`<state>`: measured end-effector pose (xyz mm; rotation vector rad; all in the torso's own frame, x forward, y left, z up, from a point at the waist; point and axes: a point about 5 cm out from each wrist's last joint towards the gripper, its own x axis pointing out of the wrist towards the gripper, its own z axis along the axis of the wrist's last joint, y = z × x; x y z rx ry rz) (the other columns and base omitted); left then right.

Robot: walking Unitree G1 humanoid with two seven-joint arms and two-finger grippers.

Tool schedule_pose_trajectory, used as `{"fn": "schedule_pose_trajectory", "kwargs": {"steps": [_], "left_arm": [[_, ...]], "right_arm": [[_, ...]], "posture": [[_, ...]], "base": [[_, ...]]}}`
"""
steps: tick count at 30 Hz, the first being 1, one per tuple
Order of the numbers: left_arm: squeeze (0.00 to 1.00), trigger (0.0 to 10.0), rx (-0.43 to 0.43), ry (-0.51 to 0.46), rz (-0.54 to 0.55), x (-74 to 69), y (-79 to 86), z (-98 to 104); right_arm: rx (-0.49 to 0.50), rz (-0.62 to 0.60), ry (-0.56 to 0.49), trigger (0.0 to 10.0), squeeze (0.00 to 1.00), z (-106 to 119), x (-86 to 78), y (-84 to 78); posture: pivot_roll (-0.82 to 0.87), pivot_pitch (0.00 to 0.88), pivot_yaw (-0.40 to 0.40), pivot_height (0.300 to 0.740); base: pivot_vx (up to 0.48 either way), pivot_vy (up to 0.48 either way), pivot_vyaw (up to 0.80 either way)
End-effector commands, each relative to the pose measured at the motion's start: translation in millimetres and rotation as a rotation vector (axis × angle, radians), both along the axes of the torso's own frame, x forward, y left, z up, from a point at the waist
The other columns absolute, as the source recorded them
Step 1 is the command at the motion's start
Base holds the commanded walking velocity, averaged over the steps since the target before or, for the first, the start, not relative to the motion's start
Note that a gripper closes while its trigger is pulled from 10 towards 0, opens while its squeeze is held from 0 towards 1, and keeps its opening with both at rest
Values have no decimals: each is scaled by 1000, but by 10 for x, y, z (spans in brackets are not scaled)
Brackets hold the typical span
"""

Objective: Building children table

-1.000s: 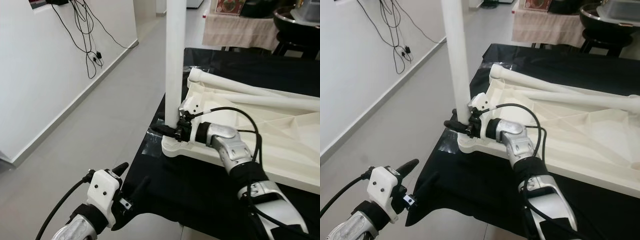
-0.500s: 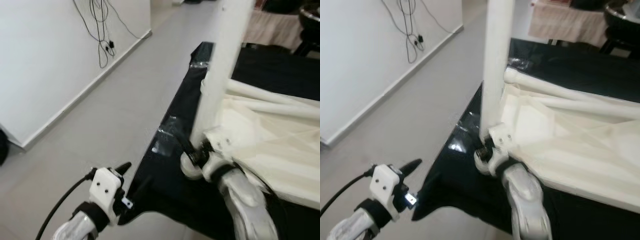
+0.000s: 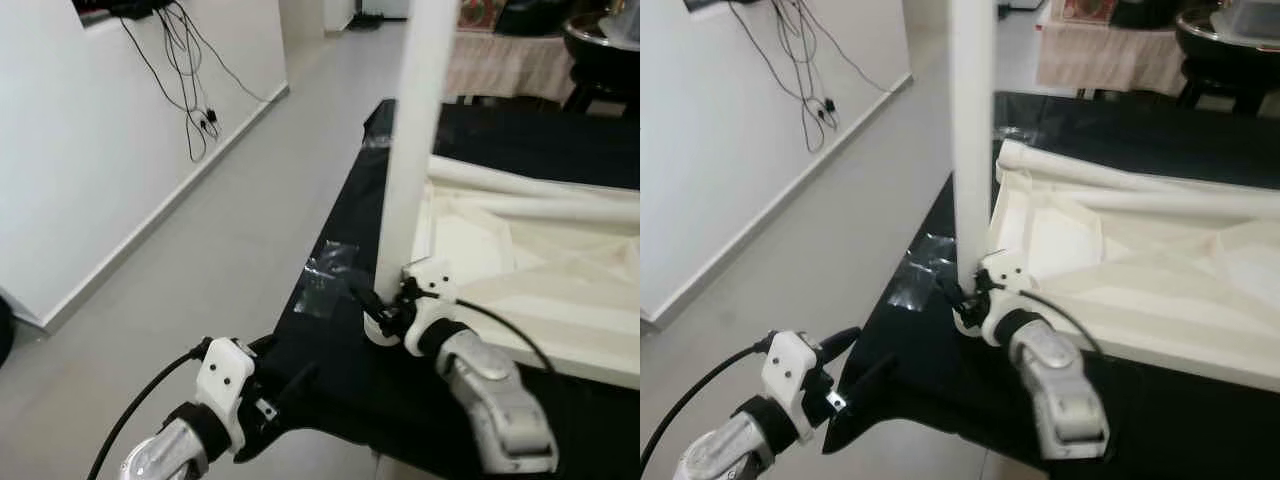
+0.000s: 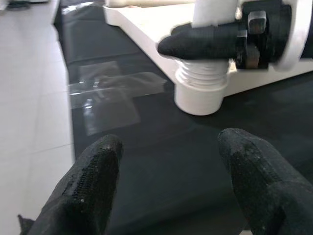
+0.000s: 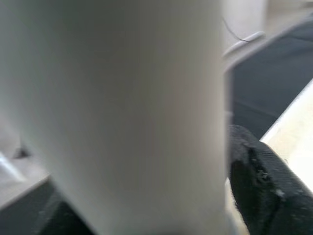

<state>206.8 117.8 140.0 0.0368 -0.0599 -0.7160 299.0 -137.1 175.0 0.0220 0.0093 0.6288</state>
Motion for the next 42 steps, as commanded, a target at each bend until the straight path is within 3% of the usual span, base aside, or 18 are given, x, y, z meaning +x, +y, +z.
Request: {"fn": "schedule_pose_trajectory", "kwargs": {"steps": [1,4,9,13,14,16,17,24,27,29,30,31,33,34,35,38,41,42], "left_arm": [[0,10000,4,19,-15,-15,-3,-51],[0,10000,-8,20,-78,-46,-51,-52],[0,10000,-14,21,-116,-64,-75,-45],[0,10000,-28,24,-147,-76,-87,-35],[0,10000,-33,28,-146,-76,-87,-33],[0,10000,-39,30,-150,-76,-89,-30],[0,10000,-44,30,-155,-77,-97,-24],[0,10000,-62,27,-183,-62,-136,-11],[0,10000,-70,25,-179,-32,-136,-11],[0,10000,-71,23,-168,-9,-120,-7],[0,10000,-70,20,-163,3,-101,-2],[0,10000,-72,16,-150,28,-68,8],[0,10000,-72,16,-150,28,-68,8],[0,10000,-75,15,-142,43,-54,14],[0,10000,-76,16,-137,66,-43,9],[0,10000,-76,17,-134,89,-35,3],[0,10000,-72,21,-132,129,-23,-11],[0,10000,-69,20,-128,138,-15,-14]], "right_arm": [[29,60,-20,10000,0,82,-29,47],[-87,339,-68,10000,0,240,46,11],[-139,506,-52,10000,0,257,83,25],[-146,610,-21,10000,0,261,229,57],[-144,612,-18,1843,0,265,276,62],[-140,606,-16,1843,0,273,326,65],[-131,608,-10,0,0,290,366,59],[-135,609,-9,0,0,317,397,-22],[-175,476,-30,0,0,272,373,-85],[-150,235,-12,0,0,187,294,-79],[-128,-20,11,0,0,94,247,-72],[-96,-263,97,0,0,-135,8,25],[-96,-263,97,0,0,-135,8,25],[-78,-288,141,0,0,-229,-129,107],[-124,-235,129,0,0,-291,-202,236],[-143,-204,112,0,0,-305,-213,304],[-165,-198,53,0,0,-251,-83,318],[-157,-191,42,2314,0,-224,-16,328]], "posture": [[-30,155,53,740],[-12,160,48,740],[-5,169,43,740],[0,181,42,740],[0,188,43,740],[-1,190,42,740],[-1,197,43,740],[-30,209,33,740],[-61,212,23,740],[-67,217,13,740],[-70,223,20,740],[-81,226,37,740],[-81,226,37,740],[-83,228,45,740],[-90,218,65,740],[-90,209,70,740],[-81,200,69,740],[-73,197,70,740]], "base": [[0,0,0],[0,0,0],[0,0,0],[0,0,0],[0,0,0],[0,0,0],[0,0,0],[0,0,0],[0,0,0],[0,0,0],[0,0,0],[0,0,0],[0,0,0],[0,0,0],[0,0,0],[0,0,0],[0,0,0],[0,0,0]]}}
